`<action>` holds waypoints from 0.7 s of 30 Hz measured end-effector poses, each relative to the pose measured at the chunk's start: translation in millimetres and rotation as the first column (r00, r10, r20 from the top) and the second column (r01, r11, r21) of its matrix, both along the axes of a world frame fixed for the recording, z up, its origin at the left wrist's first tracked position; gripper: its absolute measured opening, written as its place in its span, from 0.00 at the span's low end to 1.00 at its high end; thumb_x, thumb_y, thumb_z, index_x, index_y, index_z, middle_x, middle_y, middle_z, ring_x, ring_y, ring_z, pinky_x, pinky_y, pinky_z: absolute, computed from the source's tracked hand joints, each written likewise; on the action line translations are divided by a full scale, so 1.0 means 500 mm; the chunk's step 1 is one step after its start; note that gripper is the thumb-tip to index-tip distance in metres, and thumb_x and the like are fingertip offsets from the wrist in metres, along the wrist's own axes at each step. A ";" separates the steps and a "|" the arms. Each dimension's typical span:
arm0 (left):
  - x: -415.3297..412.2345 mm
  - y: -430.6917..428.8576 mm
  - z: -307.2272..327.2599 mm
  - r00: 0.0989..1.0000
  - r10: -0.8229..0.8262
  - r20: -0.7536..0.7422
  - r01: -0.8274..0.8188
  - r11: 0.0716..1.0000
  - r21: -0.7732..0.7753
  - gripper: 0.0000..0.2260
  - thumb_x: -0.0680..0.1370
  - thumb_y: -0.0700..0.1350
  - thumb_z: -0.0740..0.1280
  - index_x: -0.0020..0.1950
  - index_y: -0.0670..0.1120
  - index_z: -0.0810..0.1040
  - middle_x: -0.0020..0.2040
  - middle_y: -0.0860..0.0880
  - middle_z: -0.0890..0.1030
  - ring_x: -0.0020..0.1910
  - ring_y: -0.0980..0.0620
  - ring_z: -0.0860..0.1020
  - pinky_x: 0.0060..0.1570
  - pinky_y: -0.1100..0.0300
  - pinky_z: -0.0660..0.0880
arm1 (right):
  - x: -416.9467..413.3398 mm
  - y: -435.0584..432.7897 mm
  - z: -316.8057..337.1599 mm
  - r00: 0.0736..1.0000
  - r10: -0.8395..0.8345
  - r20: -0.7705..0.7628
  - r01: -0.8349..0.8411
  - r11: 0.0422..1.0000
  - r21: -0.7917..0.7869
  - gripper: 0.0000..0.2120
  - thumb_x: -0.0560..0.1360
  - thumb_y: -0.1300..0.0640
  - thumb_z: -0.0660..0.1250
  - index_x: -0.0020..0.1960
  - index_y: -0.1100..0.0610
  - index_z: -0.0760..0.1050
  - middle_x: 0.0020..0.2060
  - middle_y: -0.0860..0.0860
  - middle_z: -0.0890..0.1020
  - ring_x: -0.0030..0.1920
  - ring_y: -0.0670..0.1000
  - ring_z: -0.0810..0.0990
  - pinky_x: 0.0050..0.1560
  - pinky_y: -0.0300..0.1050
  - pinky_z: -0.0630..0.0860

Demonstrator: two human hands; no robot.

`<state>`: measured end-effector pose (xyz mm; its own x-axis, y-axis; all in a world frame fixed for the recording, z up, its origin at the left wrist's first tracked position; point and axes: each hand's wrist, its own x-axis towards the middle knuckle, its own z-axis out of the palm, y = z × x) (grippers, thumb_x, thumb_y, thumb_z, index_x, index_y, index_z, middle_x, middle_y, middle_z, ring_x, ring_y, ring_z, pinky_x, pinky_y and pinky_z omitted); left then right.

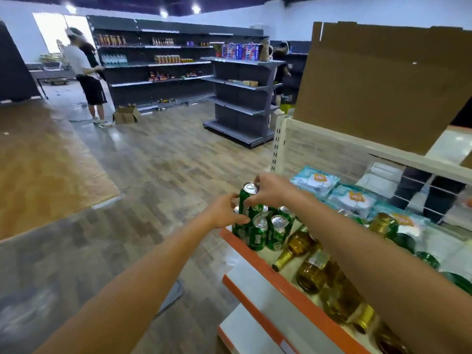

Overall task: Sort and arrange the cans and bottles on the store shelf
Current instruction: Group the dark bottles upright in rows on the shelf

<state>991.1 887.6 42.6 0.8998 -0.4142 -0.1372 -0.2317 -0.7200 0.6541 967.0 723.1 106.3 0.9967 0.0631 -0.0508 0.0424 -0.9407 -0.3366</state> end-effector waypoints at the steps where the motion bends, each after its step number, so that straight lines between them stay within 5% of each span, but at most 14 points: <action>1: 0.031 -0.028 0.001 1.000 -0.012 0.025 0.013 0.999 -0.031 0.28 0.70 0.51 0.78 0.68 0.49 0.74 0.54 0.52 0.78 0.56 0.51 0.78 0.48 0.63 0.71 | 0.032 -0.017 0.007 1.000 -0.017 -0.006 0.017 1.000 0.003 0.24 0.64 0.40 0.77 0.47 0.57 0.77 0.42 0.53 0.81 0.43 0.55 0.80 0.41 0.51 0.76; 4: 0.112 -0.111 0.007 0.996 0.019 0.092 -0.008 0.994 -0.113 0.18 0.70 0.52 0.77 0.56 0.52 0.76 0.43 0.58 0.78 0.42 0.60 0.76 0.33 0.70 0.67 | 0.121 -0.068 0.026 0.999 -0.053 0.003 0.053 0.999 0.008 0.24 0.62 0.40 0.77 0.45 0.58 0.79 0.40 0.54 0.83 0.42 0.56 0.82 0.38 0.52 0.77; 8: 0.209 -0.205 -0.002 0.982 0.073 0.177 -0.039 0.981 -0.191 0.16 0.66 0.56 0.77 0.49 0.57 0.75 0.41 0.56 0.79 0.40 0.56 0.77 0.34 0.61 0.69 | 0.205 -0.141 0.033 0.991 -0.132 0.026 0.131 0.991 0.042 0.23 0.61 0.44 0.80 0.46 0.57 0.76 0.42 0.53 0.81 0.44 0.57 0.80 0.42 0.50 0.76; 11: 0.287 -0.268 -0.020 0.982 0.079 0.172 -0.043 0.978 -0.206 0.22 0.61 0.59 0.76 0.51 0.55 0.78 0.42 0.54 0.82 0.43 0.52 0.80 0.39 0.57 0.75 | 0.247 -0.202 0.028 0.978 -0.206 0.039 0.202 0.975 0.088 0.33 0.65 0.48 0.80 0.64 0.58 0.75 0.58 0.56 0.80 0.57 0.58 0.78 0.56 0.52 0.77; 13: 0.340 -0.306 -0.039 0.985 0.085 0.150 -0.051 0.975 -0.217 0.27 0.57 0.60 0.77 0.53 0.53 0.79 0.45 0.53 0.82 0.44 0.51 0.81 0.43 0.55 0.78 | 0.262 -0.246 0.020 0.969 -0.247 0.010 0.246 0.967 0.061 0.33 0.70 0.50 0.77 0.71 0.60 0.70 0.64 0.57 0.77 0.59 0.58 0.77 0.53 0.51 0.77; 18: 0.443 -0.376 -0.088 0.994 0.024 0.110 -0.002 0.982 -0.191 0.27 0.62 0.53 0.81 0.57 0.48 0.79 0.48 0.50 0.82 0.46 0.51 0.79 0.34 0.64 0.68 | 0.282 -0.343 -0.035 0.878 -0.342 -0.335 0.344 0.937 -0.057 0.23 0.77 0.45 0.69 0.61 0.63 0.77 0.52 0.58 0.84 0.49 0.55 0.84 0.50 0.51 0.82; 21: 0.476 -0.397 -0.117 0.994 -0.070 0.083 0.084 0.981 -0.176 0.22 0.64 0.48 0.81 0.54 0.44 0.80 0.47 0.48 0.83 0.43 0.52 0.78 0.36 0.62 0.70 | 0.290 -0.370 -0.074 0.833 -0.381 -0.401 0.386 0.920 -0.074 0.22 0.76 0.43 0.69 0.53 0.63 0.80 0.47 0.57 0.85 0.43 0.53 0.84 0.43 0.47 0.81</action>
<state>1229.0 689.0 -15.7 0.8691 -0.4944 0.0129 -0.3358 -0.5706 0.7495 1111.9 538.1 69.2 0.8344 -0.3174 -0.4506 -0.4610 -0.8500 -0.2549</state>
